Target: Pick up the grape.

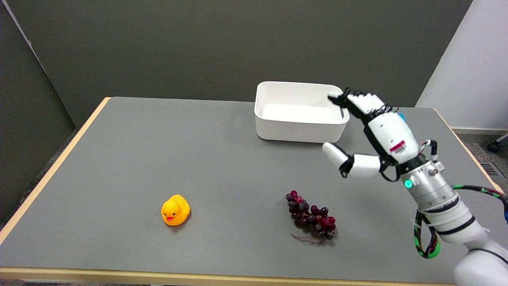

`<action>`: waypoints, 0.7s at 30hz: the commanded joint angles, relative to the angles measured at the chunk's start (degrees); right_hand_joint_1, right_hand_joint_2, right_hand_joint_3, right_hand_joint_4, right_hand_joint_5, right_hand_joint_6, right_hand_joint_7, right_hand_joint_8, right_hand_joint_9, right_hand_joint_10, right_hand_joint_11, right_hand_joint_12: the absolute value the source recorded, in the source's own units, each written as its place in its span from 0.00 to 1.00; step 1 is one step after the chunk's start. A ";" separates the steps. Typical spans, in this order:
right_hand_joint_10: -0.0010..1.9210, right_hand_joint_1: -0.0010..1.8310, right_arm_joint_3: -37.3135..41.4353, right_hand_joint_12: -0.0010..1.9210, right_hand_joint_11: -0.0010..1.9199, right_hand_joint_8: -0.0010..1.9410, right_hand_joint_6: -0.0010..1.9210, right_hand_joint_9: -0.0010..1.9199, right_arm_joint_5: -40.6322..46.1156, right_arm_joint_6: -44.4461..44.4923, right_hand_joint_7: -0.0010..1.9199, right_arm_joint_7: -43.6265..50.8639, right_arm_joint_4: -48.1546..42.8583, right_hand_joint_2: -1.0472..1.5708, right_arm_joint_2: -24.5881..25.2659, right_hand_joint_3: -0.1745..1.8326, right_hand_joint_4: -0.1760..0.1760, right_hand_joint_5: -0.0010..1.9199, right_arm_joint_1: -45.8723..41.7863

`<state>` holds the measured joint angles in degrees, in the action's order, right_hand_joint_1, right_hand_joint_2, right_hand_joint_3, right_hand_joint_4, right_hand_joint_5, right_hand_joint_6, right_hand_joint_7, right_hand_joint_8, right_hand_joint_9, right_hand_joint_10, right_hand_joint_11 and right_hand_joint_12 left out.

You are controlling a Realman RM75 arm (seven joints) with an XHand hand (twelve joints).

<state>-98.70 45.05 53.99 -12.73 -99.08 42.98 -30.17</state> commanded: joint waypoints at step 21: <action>0.44 0.18 -23.45 0.67 0.04 0.22 0.26 0.09 -4.29 23.60 0.18 2.77 20.01 0.64 4.30 0.48 0.25 0.14 -2.10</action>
<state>-113.59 41.62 68.51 -11.55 -89.07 44.27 -32.53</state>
